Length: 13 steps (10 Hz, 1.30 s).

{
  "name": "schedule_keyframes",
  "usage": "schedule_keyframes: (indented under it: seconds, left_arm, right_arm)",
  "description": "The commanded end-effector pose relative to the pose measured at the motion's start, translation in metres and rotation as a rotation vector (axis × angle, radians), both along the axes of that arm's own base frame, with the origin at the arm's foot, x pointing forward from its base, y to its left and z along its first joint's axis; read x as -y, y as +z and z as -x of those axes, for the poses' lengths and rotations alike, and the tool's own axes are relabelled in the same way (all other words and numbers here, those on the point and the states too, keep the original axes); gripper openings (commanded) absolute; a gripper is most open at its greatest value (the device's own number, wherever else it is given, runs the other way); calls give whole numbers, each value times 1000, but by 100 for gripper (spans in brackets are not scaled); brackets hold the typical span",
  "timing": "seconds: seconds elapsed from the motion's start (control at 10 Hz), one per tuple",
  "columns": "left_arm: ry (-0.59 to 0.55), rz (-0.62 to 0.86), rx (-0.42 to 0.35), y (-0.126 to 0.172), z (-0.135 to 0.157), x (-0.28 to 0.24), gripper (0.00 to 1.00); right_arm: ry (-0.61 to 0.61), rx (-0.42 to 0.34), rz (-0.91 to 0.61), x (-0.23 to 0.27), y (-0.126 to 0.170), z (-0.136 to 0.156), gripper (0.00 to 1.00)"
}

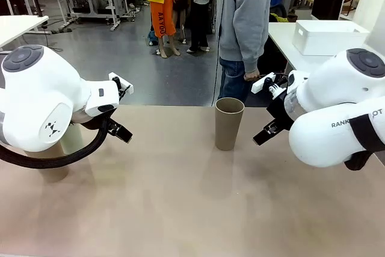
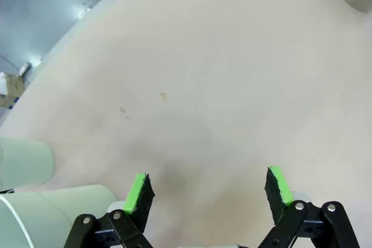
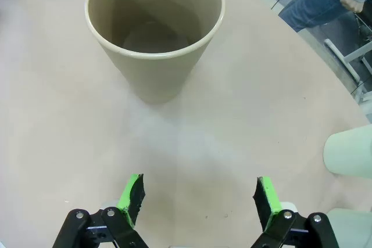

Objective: Stack the cups and store them in the basket.
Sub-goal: Pick up two Reusable plastic cups , one in each hand.

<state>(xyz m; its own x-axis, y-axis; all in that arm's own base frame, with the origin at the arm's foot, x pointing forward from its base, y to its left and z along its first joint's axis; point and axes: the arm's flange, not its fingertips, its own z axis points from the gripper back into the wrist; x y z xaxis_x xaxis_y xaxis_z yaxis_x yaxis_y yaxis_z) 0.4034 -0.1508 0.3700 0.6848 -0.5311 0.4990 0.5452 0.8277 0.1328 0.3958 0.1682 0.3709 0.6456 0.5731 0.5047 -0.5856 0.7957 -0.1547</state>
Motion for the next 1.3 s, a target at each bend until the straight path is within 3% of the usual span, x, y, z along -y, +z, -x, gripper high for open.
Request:
schedule_keyframes:
  seconds: [0.0, 0.2, 0.3, 0.6, 0.8, 1.0, 1.2]
  left_arm:
    - [0, 0, 0, 0, 0, 0, 100]
    - [0, 0, 0, 0, 0, 0, 100]
    - [-46, 15, 21, 25, -2, 2, 100]
    - [-136, 80, 22, 120, -2, -8, 100]
    - [-253, 122, 12, 169, 9, -34, 100]
    - [-333, 156, 27, 189, 16, -89, 100]
    - [-424, 256, 41, 186, 25, -150, 100]
  right_arm:
    - [-1, 0, -1, 0, 0, 0, 100]
    - [0, 0, 0, 0, 0, 0, 100]
    - [-47, 44, 15, -2, 27, -11, 100]
    - [-37, 76, -54, 13, 119, -17, 100]
    - [23, 67, -136, 43, 157, -13, 100]
    - [93, 88, -203, 104, 176, -1, 100]
    - [177, 110, -281, 167, 176, 13, 100]
